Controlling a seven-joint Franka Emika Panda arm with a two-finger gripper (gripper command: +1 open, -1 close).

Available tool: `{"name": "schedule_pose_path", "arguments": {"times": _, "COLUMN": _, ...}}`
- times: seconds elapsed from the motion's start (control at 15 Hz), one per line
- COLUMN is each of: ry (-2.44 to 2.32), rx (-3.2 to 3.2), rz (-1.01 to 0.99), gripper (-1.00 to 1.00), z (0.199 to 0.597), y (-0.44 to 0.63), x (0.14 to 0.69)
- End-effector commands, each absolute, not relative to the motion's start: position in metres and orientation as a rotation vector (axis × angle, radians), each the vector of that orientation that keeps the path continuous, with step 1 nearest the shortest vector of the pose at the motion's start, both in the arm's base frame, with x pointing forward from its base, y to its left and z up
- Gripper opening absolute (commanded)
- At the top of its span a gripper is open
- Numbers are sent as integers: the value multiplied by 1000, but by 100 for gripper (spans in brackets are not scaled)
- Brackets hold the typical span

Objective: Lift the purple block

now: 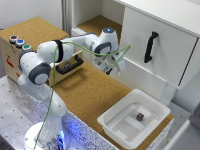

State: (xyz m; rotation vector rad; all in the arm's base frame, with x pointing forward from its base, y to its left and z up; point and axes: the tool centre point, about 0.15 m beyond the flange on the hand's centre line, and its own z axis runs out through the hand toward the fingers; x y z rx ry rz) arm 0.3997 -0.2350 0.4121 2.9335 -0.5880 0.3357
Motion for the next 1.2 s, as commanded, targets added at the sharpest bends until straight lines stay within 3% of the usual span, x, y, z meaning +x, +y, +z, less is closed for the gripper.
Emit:
{"name": "schedule_pose_path", "arguments": {"times": 0.0, "ry": -682, "rx": 2911, "rz": 275, "gripper": 100, "z": 383, "y": -319, "x": 389}}
{"name": "schedule_pose_path", "arguments": {"times": 0.73, "ry": -1011, "rx": 2914, "rz": 77, "gripper": 100, "z": 323, "y": -436, "x": 338}}
{"name": "schedule_pose_path", "arguments": {"times": 1.13, "ry": -1471, "rx": 2747, "rz": 158, "gripper": 100, "z": 288, "y": -441, "x": 343}}
